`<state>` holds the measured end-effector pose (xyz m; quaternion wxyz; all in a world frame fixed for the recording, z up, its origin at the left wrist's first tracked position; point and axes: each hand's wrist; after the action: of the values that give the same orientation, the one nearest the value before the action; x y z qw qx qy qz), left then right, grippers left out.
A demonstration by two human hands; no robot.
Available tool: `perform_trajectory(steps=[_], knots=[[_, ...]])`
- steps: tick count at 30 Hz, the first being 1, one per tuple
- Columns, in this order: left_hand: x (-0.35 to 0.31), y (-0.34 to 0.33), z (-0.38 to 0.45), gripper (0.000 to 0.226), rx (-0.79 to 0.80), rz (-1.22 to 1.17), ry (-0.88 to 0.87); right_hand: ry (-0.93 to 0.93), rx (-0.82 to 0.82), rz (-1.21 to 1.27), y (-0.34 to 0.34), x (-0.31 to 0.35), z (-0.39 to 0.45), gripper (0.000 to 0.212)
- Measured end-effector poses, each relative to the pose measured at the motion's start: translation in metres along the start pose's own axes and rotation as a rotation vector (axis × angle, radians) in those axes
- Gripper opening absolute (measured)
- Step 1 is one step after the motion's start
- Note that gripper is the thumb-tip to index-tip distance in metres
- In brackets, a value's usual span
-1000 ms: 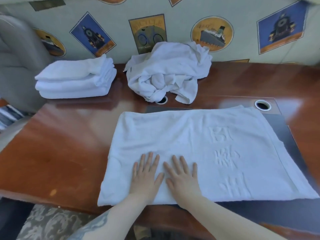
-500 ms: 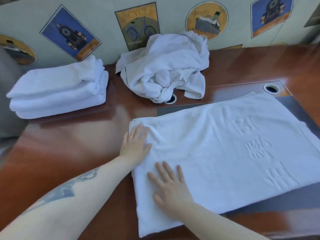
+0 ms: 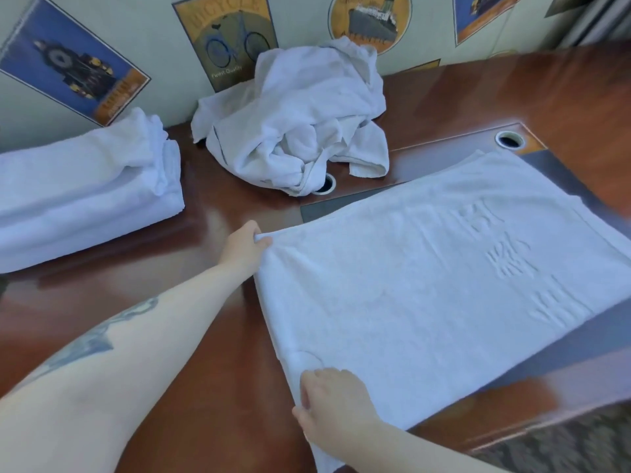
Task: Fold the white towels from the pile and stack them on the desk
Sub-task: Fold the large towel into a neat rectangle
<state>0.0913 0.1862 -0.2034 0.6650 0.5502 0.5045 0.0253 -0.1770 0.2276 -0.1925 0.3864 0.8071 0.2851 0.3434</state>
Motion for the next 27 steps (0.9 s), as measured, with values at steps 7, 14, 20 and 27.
perform_trajectory(steps=[7,14,20,27], knots=[[-0.001,-0.003,0.005,0.027,-0.105,-0.196,0.137,-0.008,0.14,0.14,0.039,0.012,-0.006,0.011],[-0.002,-0.009,0.012,0.031,-0.23,-0.203,0.302,0.058,0.316,0.023,0.037,0.001,0.012,0.02],[-0.047,-0.047,-0.027,0.048,-0.209,0.21,-0.272,-0.107,-0.218,0.408,0.027,-0.073,0.021,0.017],[-0.12,-0.169,-0.108,0.061,0.274,0.488,-0.46,-0.286,-0.361,0.027,0.03,-0.185,0.015,0.056]])
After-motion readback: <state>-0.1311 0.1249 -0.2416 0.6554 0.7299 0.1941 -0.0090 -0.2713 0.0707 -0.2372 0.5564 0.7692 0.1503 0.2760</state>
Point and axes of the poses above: each hand's wrist, its own z-axis towards the middle knuckle, its own y-axis out of the back of the hand, x = y × z, and after that the axes turned 9 degrees about -y, right-handed
